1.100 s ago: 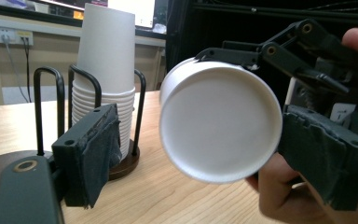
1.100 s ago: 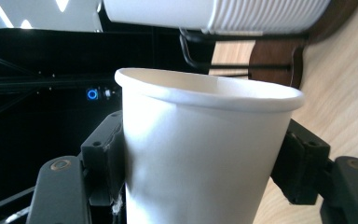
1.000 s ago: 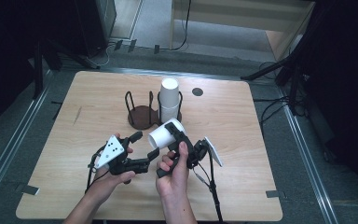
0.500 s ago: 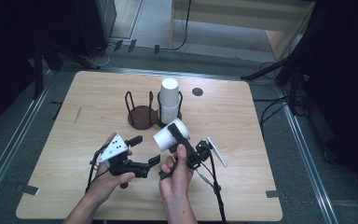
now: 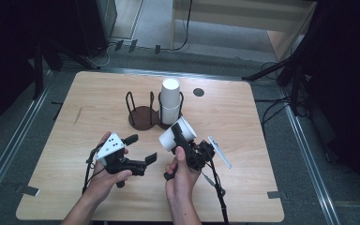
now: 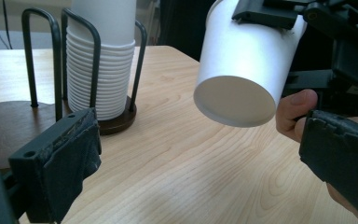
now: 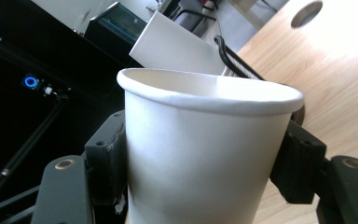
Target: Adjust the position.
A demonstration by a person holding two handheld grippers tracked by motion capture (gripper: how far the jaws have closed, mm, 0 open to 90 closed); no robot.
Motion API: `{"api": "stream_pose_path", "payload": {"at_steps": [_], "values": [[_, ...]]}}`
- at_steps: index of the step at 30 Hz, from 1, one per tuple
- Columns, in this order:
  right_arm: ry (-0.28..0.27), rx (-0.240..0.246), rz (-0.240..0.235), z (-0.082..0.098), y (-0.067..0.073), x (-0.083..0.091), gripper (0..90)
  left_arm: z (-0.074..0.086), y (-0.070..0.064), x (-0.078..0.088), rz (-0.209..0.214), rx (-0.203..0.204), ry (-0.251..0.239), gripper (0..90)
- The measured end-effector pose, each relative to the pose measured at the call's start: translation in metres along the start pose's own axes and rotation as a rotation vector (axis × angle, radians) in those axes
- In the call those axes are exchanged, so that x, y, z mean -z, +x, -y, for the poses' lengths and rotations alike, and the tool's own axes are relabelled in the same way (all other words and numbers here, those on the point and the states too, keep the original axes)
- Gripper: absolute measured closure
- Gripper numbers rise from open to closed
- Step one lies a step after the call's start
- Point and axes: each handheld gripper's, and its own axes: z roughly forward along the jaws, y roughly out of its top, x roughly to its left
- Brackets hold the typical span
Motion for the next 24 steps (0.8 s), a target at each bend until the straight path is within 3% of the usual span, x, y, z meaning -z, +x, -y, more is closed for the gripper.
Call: {"api": "stream_pose_path", "payload": {"at_steps": [6,10,11,12,13,14,17,18,24], "values": [[-0.039,0.132,0.008,0.000,0.007,0.002,31.0,-0.002,0.004,0.003,-0.013,0.012,-0.006,0.0],[-0.091,0.245,0.016,-0.001,0.014,0.006,31.0,-0.003,0.007,0.005,-0.020,0.014,-0.010,0.0],[-0.121,0.302,0.018,-0.001,0.016,0.008,31.1,-0.003,0.008,0.006,-0.021,0.020,-0.016,0.0],[-0.121,0.302,0.018,-0.001,0.016,0.008,31.1,-0.003,0.008,0.006,-0.021,0.020,-0.016,0.0],[-0.140,0.354,0.026,-0.001,0.018,0.010,31.0,-0.004,0.009,0.007,-0.022,0.015,-0.014,0.0],[-0.140,0.354,0.026,-0.001,0.018,0.010,31.0,-0.004,0.009,0.007,-0.024,0.018,-0.015,0.0],[-0.176,0.435,0.039,0.000,0.019,0.013,31.0,-0.004,0.010,0.009,-0.030,0.020,-0.019,0.0],[-0.198,0.486,0.045,0.000,0.020,0.014,30.8,-0.005,0.011,0.009,-0.032,0.021,-0.020,0.0],[-0.187,0.534,0.030,-0.003,0.018,0.015,30.9,-0.005,0.015,0.012,-0.040,0.029,-0.021,0.0]]}}
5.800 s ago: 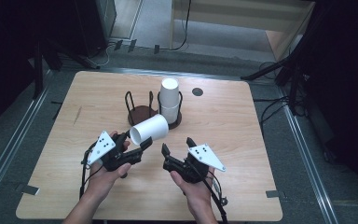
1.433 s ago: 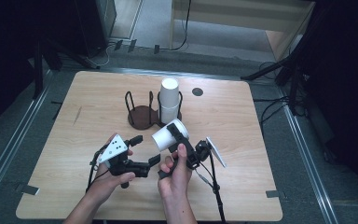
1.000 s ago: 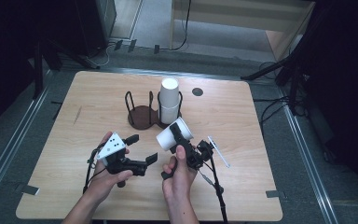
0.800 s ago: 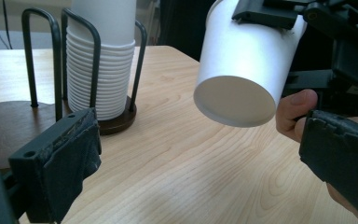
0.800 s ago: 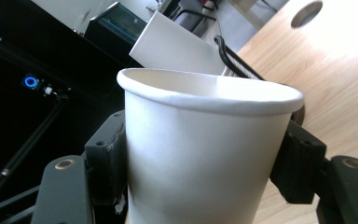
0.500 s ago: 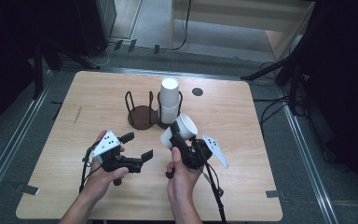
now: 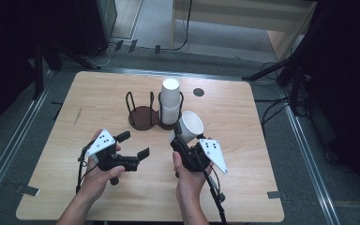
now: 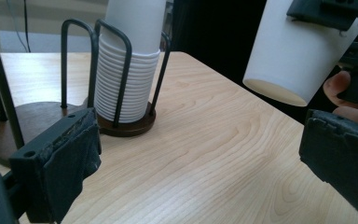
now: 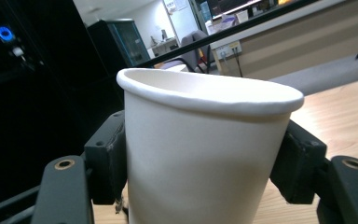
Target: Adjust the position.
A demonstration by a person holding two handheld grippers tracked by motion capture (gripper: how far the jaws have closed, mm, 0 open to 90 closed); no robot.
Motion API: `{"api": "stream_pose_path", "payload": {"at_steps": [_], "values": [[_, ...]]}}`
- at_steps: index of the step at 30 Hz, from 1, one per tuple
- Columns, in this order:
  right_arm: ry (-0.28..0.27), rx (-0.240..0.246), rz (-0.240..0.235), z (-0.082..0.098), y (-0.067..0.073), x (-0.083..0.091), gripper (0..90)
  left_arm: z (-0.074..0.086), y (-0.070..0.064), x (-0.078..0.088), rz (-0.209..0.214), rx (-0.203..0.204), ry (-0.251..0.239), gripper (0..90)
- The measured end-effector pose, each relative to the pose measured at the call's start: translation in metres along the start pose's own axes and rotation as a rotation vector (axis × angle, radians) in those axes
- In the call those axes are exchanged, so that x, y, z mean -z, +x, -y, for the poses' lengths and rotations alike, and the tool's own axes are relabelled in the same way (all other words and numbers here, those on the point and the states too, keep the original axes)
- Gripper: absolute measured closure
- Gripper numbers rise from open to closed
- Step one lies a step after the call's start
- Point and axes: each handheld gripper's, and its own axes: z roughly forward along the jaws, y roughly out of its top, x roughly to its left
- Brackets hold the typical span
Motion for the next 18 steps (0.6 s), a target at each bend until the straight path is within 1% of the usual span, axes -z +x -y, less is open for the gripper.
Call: {"api": "stream_pose_path", "payload": {"at_steps": [1,3,5,6,8,9,11,12,13,14,18], "values": [[0.002,0.016,-0.001,0.000,-0.001,0.000,31.0,0.000,0.001,0.000,-0.002,0.003,-0.002,0.0],[0.005,0.038,-0.028,-0.002,-0.004,0.000,31.2,0.000,0.003,0.002,-0.008,0.003,-0.004,0.0],[-0.007,0.080,-0.048,-0.003,-0.006,0.000,31.5,-0.001,0.005,0.003,-0.014,0.005,-0.006,0.0],[-0.016,0.094,-0.056,-0.004,-0.007,0.000,31.6,-0.001,0.006,0.004,-0.016,0.008,-0.006,0.0],[-0.025,0.103,-0.079,-0.005,-0.010,-0.001,31.6,-0.001,0.008,0.005,-0.023,0.007,-0.003,0.0],[-0.029,0.114,-0.082,-0.006,-0.011,-0.001,31.6,-0.001,0.009,0.006,-0.028,0.011,-0.001,0.0],[-0.032,0.144,-0.076,-0.007,-0.014,-0.002,31.7,-0.001,0.012,0.007,-0.037,0.016,0.005,0.0],[-0.031,0.168,-0.061,-0.008,-0.017,-0.003,31.7,-0.001,0.013,0.008,-0.046,0.018,0.010,0.0],[-0.031,0.168,-0.061,-0.008,-0.017,-0.003,31.7,-0.002,0.015,0.009,-0.056,0.025,0.011,0.0],[-0.030,0.178,-0.052,-0.009,-0.019,-0.004,31.7,-0.002,0.017,0.010,-0.063,0.030,0.013,0.0],[-0.032,0.208,-0.031,-0.011,-0.029,-0.007,31.7,-0.001,0.023,0.013,-0.097,0.020,0.033,0.0]]}}
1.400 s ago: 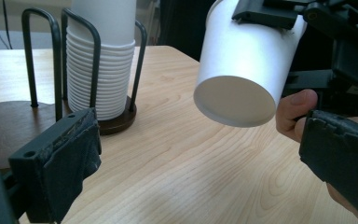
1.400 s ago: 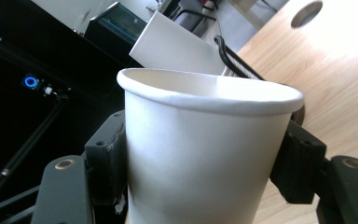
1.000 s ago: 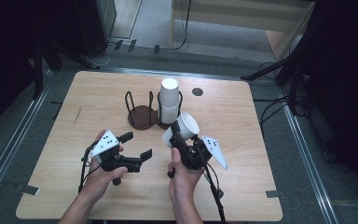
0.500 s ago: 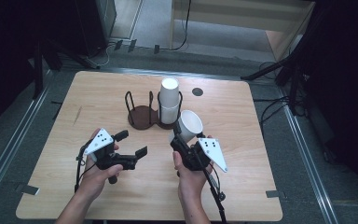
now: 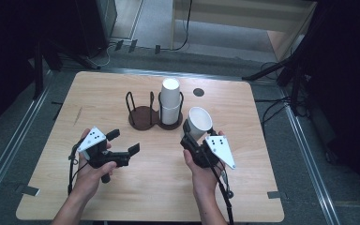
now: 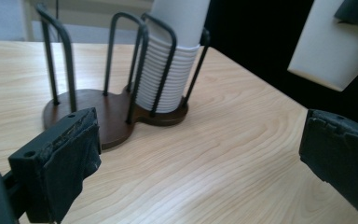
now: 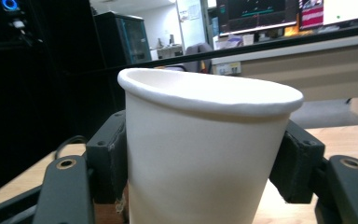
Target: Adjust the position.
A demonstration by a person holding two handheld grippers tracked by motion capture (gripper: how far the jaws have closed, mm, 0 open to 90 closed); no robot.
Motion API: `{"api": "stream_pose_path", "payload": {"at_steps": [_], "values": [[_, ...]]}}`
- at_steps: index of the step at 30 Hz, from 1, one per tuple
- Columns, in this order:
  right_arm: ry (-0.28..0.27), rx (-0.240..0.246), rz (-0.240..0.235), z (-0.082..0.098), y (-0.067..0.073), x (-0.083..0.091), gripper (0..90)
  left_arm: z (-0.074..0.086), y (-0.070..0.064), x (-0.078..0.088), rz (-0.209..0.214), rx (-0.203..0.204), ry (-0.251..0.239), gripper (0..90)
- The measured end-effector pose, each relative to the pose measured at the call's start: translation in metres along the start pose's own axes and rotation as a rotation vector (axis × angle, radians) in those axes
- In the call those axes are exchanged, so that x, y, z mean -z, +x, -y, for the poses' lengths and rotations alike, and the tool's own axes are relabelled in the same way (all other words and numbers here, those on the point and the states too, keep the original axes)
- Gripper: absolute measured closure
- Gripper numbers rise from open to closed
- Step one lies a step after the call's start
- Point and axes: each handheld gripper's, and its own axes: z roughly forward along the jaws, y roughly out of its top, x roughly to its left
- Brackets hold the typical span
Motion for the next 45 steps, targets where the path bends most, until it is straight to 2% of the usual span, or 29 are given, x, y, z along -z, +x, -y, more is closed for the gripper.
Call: {"api": "stream_pose_path", "payload": {"at_steps": [1,5,8,12,14,15,16,18,19,20,21,22,24,25,26,27,28,30,31,35,36,39,40,45], "values": [[-0.004,0.020,0.015,0.000,-0.004,-0.001,31.7,0.000,0.002,0.001,-0.007,0.001,0.005,0.0],[-0.010,0.030,0.022,0.000,-0.011,-0.003,31.7,0.001,0.011,0.006,-0.045,-0.013,0.007,0.0],[-0.014,0.027,0.033,0.000,-0.018,-0.006,31.8,0.002,0.021,0.011,-0.077,-0.005,0.007,0.0],[-0.020,0.038,0.046,0.001,-0.028,-0.010,31.9,0.005,0.034,0.017,-0.145,0.027,-0.004,0.0],[-0.031,0.048,0.051,0.001,-0.032,-0.012,31.9,0.006,0.040,0.020,-0.167,0.028,-0.005,0.0],[-0.042,0.055,0.051,0.001,-0.035,-0.014,31.8,0.008,0.045,0.023,-0.193,0.023,-0.001,0.0],[-0.042,0.055,0.051,0.001,-0.035,-0.014,31.8,0.008,0.045,0.023,-0.193,0.023,-0.001,0.0],[-0.047,0.052,0.053,0.001,-0.039,-0.017,31.8,0.011,0.050,0.027,-0.225,0.024,-0.010,0.0],[-0.067,0.076,0.054,0.002,-0.043,-0.019,31.9,0.014,0.056,0.032,-0.246,0.030,-0.038,0.0],[-0.067,0.076,0.054,0.002,-0.043,-0.019,31.9,0.014,0.056,0.032,-0.246,0.030,-0.038,0.0],[-0.067,0.091,0.057,0.002,-0.048,-0.023,32.0,0.015,0.063,0.039,-0.249,0.047,-0.071,0.0],[-0.067,0.091,0.057,0.002,-0.048,-0.023,32.0,0.015,0.063,0.039,-0.249,0.047,-0.071,0.0],[-0.051,0.088,0.062,0.004,-0.053,-0.028,31.9,0.016,0.071,0.045,-0.254,0.071,-0.075,0.0],[-0.035,0.108,0.079,0.005,-0.058,-0.032,31.8,0.018,0.075,0.049,-0.256,0.088,-0.088,9.3],[-0.035,0.108,0.079,0.005,-0.058,-0.032,31.8,0.019,0.078,0.052,-0.268,0.109,-0.103,9.3],[-0.036,0.124,0.094,0.007,-0.062,-0.036,31.6,0.020,0.082,0.055,-0.280,0.119,-0.108,13.5],[-0.036,0.124,0.094,0.007,-0.062,-0.036,31.6,0.021,0.084,0.057,-0.294,0.123,-0.108,13.5],[-0.043,0.136,0.103,0.009,-0.067,-0.040,31.3,0.022,0.088,0.059,-0.344,0.103,-0.085,13.0],[-0.047,0.143,0.111,0.010,-0.069,-0.042,31.1,0.024,0.089,0.059,-0.352,0.097,-0.072,11.6],[-0.046,0.151,0.136,0.014,-0.080,-0.049,30.7,0.029,0.096,0.060,-0.330,0.091,-0.027,2.8],[-0.043,0.149,0.139,0.016,-0.083,-0.052,30.5,0.030,0.097,0.060,-0.337,0.084,-0.015,2.6],[-0.038,0.151,0.151,0.019,-0.089,-0.058,30.1,0.032,0.098,0.061,-0.396,0.039,0.012,2.4],[-0.038,0.151,0.151,0.019,-0.089,-0.058,30.1,0.033,0.098,0.062,-0.406,0.037,0.014,2.4],[-0.031,0.157,0.167,0.024,-0.096,-0.067,29.9,0.040,0.105,0.062,-0.411,0.034,0.024,0.4]]}}
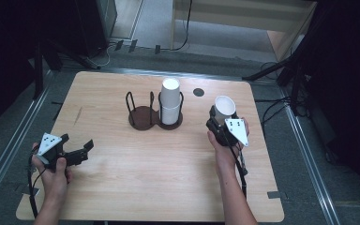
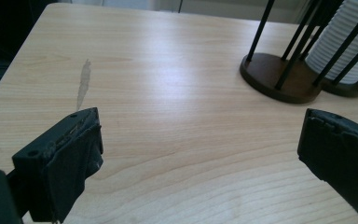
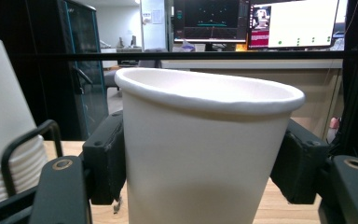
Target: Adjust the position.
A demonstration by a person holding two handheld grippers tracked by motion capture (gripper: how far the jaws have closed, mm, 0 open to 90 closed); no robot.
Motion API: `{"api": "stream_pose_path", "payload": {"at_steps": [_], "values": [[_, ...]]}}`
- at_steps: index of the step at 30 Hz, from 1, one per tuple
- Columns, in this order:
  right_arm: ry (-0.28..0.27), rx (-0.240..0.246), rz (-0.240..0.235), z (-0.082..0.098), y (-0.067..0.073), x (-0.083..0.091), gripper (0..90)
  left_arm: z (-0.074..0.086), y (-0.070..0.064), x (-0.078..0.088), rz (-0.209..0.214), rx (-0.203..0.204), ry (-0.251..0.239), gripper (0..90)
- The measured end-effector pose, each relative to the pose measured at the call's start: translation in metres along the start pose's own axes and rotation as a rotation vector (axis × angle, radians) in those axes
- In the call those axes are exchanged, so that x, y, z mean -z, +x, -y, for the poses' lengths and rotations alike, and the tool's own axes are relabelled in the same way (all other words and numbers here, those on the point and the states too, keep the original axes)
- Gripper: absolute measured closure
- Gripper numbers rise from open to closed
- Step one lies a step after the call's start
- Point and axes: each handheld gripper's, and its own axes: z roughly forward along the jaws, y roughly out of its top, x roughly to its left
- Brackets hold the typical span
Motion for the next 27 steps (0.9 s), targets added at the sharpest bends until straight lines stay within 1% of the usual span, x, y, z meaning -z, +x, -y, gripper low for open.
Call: {"api": "stream_pose_path", "payload": {"at_steps": [1,4,6,8,9,10,12,14,15,17,20,24,25,27], "values": [[0.000,0.006,0.003,0.001,-0.001,-0.002,29.9,0.002,0.001,-0.001,0.000,-0.010,0.005,0.4],[0.008,-0.010,0.007,0.004,-0.005,-0.009,29.8,0.004,0.002,-0.004,-0.013,-0.004,0.008,0.4],[0.014,-0.001,0.013,0.007,-0.008,-0.014,29.8,0.005,0.002,-0.004,-0.005,-0.009,0.002,0.4],[0.019,-0.006,0.014,0.009,-0.009,-0.017,29.8,0.005,0.002,-0.004,-0.006,-0.012,0.001,0.4],[0.028,-0.010,0.016,0.013,-0.012,-0.021,29.8,0.006,0.002,-0.004,-0.005,-0.011,-0.002,0.4],[0.032,-0.009,0.025,0.016,-0.014,-0.023,29.8,0.006,0.002,-0.003,0.009,-0.012,-0.016,0.4],[0.035,-0.006,0.031,0.018,-0.016,-0.026,29.8,0.007,0.002,-0.002,0.014,-0.010,-0.023,0.4],[0.050,-0.007,0.040,0.023,-0.019,-0.030,29.8,0.007,0.002,-0.002,0.013,-0.009,-0.025,0.4],[0.066,0.008,0.042,0.028,-0.021,-0.034,29.8,0.007,0.002,-0.002,0.014,-0.007,-0.026,0.4],[0.069,0.017,0.038,0.030,-0.021,-0.036,29.8,0.007,0.003,-0.002,0.015,-0.001,-0.028,0.4],[0.091,0.010,0.028,0.033,-0.019,-0.042,29.7,0.007,0.003,-0.002,0.015,0.003,-0.027,0.4],[0.107,0.005,0.035,0.035,-0.020,-0.047,29.7,0.007,0.003,-0.003,0.013,0.003,-0.024,0.4],[0.116,-0.014,0.038,0.036,-0.020,-0.049,29.6,0.007,0.003,-0.003,0.013,0.003,-0.023,0.4],[0.126,-0.016,0.036,0.037,-0.021,-0.051,29.5,0.007,0.003,-0.003,0.013,0.004,-0.023,0.4]]}}
